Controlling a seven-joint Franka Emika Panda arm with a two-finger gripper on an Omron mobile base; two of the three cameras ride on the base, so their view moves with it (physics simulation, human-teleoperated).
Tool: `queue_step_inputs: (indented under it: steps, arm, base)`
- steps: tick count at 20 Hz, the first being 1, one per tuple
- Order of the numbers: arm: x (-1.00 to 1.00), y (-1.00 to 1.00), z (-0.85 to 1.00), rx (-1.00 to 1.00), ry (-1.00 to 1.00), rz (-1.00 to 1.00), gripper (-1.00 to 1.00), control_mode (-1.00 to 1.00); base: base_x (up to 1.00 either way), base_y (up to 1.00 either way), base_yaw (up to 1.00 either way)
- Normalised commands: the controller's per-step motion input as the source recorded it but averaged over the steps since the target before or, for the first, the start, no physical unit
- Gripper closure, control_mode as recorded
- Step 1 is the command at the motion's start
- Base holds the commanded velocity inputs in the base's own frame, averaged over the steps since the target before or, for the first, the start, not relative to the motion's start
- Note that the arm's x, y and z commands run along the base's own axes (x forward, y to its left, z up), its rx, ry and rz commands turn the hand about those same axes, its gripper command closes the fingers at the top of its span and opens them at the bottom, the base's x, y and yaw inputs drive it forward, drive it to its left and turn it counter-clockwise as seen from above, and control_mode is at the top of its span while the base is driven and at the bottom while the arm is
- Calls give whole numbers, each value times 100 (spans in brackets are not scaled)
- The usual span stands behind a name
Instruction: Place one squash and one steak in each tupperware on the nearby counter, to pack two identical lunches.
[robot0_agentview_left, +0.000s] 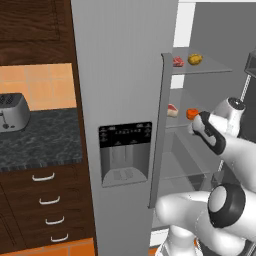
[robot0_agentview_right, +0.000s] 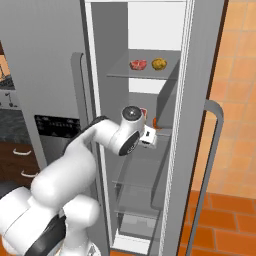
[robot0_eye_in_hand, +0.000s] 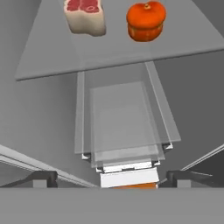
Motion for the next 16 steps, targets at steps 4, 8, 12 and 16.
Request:
queue_step_inputs:
  steps: [4,8,12,16]
  arm:
    - [55,-26,0,0,5,-2,-100,-100]
    - [57,-30,0,0,2,-1,-100,-100]
    - [64,-22,0,0,0,0,-100,-100]
    - [56,-13,0,0,0,0,-100,-100]
  base:
    - [0,0,0]
    - [0,0,0]
    - [0,0,0]
    - [0,0,0]
